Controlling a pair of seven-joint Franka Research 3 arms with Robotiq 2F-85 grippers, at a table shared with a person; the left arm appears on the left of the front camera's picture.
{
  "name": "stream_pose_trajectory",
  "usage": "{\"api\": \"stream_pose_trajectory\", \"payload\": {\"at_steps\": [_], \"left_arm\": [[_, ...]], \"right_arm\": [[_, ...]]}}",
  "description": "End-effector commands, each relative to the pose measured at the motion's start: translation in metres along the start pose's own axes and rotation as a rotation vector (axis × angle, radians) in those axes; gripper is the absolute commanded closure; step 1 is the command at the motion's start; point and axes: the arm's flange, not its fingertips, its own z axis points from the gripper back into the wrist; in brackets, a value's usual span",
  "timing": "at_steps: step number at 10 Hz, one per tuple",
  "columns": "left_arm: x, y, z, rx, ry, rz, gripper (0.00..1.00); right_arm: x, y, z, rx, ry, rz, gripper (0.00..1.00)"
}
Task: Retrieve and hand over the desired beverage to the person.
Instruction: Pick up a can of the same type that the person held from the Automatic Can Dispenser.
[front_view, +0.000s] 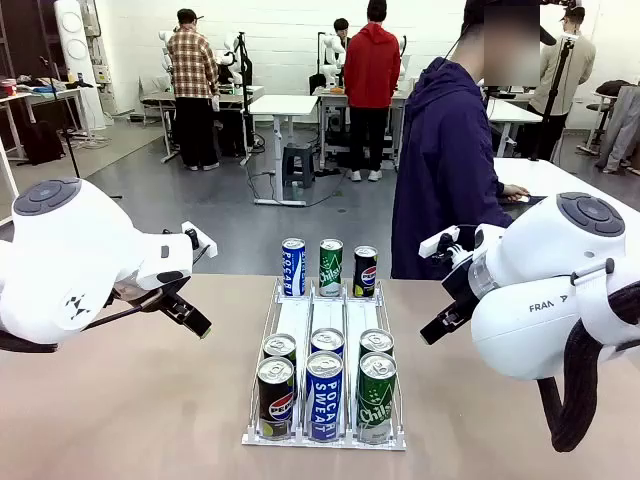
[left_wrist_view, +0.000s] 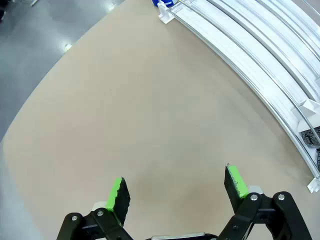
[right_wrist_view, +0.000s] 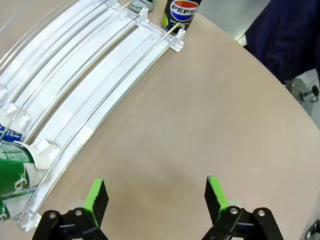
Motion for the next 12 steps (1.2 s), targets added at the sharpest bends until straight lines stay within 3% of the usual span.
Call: {"api": "stream_pose_trajectory", "payload": {"at_steps": [1,12], "left_arm": [[0.0000,-0.0001,0.0000,0.000,0.000,0.000,0.00],[0.0000,-0.0001,0.0000,0.000,0.000,0.000,0.00]], "right_arm": [[0.0000,0.0000,0.0000,0.000,0.000,0.000,0.00],[0.0000,0.0000,0.0000,0.000,0.000,0.000,0.00]]}}
